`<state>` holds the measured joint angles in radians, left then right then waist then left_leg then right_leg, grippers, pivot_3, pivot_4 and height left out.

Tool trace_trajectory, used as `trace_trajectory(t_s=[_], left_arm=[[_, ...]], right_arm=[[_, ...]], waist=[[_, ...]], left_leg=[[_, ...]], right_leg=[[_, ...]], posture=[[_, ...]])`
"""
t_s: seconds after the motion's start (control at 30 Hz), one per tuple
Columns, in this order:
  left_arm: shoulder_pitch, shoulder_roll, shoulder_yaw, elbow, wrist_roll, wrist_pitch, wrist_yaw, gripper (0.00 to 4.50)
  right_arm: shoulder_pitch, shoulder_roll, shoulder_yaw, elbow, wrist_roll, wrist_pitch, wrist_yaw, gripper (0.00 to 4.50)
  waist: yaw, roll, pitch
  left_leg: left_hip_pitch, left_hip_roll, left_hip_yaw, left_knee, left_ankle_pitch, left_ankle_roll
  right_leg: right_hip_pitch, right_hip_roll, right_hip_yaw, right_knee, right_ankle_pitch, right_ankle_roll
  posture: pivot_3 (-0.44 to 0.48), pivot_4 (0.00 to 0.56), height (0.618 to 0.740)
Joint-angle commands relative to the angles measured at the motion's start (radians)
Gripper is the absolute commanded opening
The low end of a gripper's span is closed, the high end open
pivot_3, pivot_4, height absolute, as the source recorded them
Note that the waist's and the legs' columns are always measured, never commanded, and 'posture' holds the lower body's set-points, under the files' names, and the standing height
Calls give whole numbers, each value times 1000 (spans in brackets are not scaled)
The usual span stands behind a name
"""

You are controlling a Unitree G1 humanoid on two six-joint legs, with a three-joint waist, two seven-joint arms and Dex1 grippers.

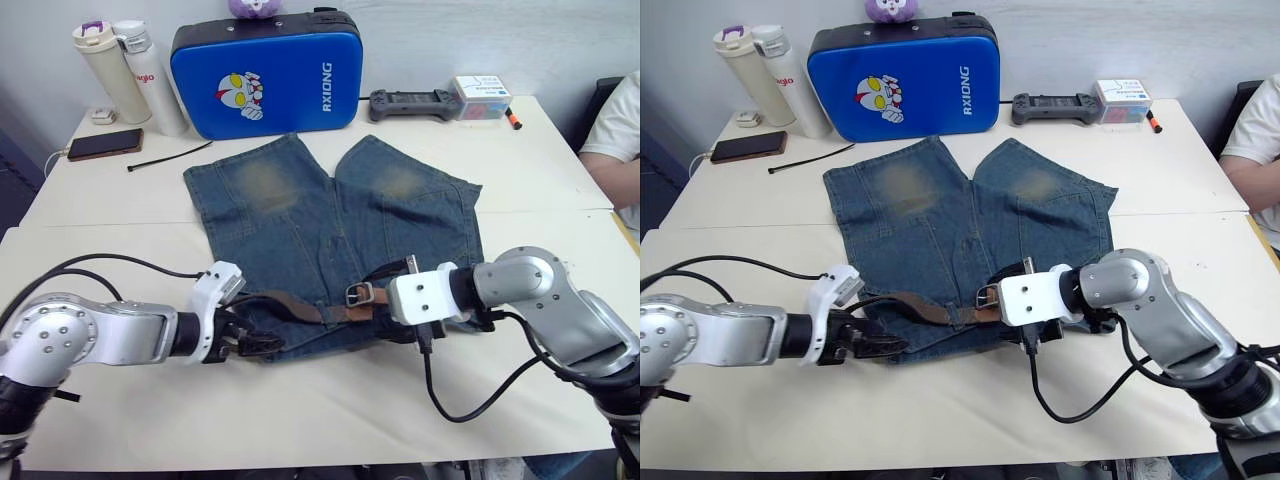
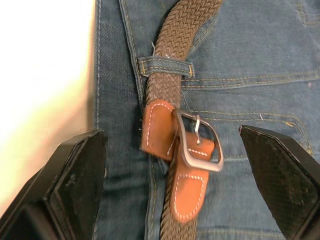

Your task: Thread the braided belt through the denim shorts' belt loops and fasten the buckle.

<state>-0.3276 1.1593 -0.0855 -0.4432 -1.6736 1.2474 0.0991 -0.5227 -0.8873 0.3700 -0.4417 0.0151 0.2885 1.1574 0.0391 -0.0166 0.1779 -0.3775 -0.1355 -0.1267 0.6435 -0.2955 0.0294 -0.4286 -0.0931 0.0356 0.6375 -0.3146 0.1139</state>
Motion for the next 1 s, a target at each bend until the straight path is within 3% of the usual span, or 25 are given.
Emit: trace_trajectory(t_s=[0.03, 0.17, 0.3, 0.43, 0.7, 0.9, 1.0], left_arm=[[21, 60, 79, -84, 59, 21, -184, 4476], [27, 94, 153, -130, 76, 9, -340, 4476], [12, 91, 195, -128, 106, -11, -410, 4476], [-3, 109, 223, -147, 155, -18, -512, 4500], [-36, 127, 231, -153, 283, -42, -653, 4500], [-48, 122, 218, -157, 333, -34, -689, 4500], [-48, 117, 218, -157, 348, -31, -699, 4500]], right_arm=[[11, 25, 1, 1, -28, -79, -16, 4500], [12, 59, 7, 11, -44, -125, -24, 4500], [33, 56, 9, 19, -62, -149, -17, 4500], [68, 62, 17, 27, -92, -173, -29, 2808], [103, 82, 19, 63, -145, -201, -63, 2808], [101, 113, 18, 79, -159, -190, -71, 2808], [101, 118, 10, 79, -161, -180, -67, 1936]], waist=[[-5, 0, 0], [-12, 0, 1], [-14, 0, 1], [-14, 0, 1], [-15, 0, 1], [-15, 0, 1], [-15, 0, 1]], left_leg=[[0, 0, 0, 0, 0, 0], [0, 0, 0, -1, 0, 0], [0, 1, -1, -1, 0, 0], [0, 1, -1, -1, 0, 0], [0, 1, -1, -1, -1, -1], [0, 1, -1, -1, -1, -1], [0, 1, -1, -1, -1, -1]], right_leg=[[0, 0, 0, 0, 0, 0], [0, 0, 0, -1, 0, 0], [0, 0, -1, -1, 0, -1], [0, 0, -1, -1, 0, -1], [0, 1, -1, -1, 0, -1], [0, 1, -1, -1, 0, -1], [0, 1, -1, 0, 0, -1]], posture=[[0, 150, 740], [0, 150, 740], [0, 150, 740], [0, 150, 740], [0, 150, 740], [0, 150, 740], [0, 150, 740]])
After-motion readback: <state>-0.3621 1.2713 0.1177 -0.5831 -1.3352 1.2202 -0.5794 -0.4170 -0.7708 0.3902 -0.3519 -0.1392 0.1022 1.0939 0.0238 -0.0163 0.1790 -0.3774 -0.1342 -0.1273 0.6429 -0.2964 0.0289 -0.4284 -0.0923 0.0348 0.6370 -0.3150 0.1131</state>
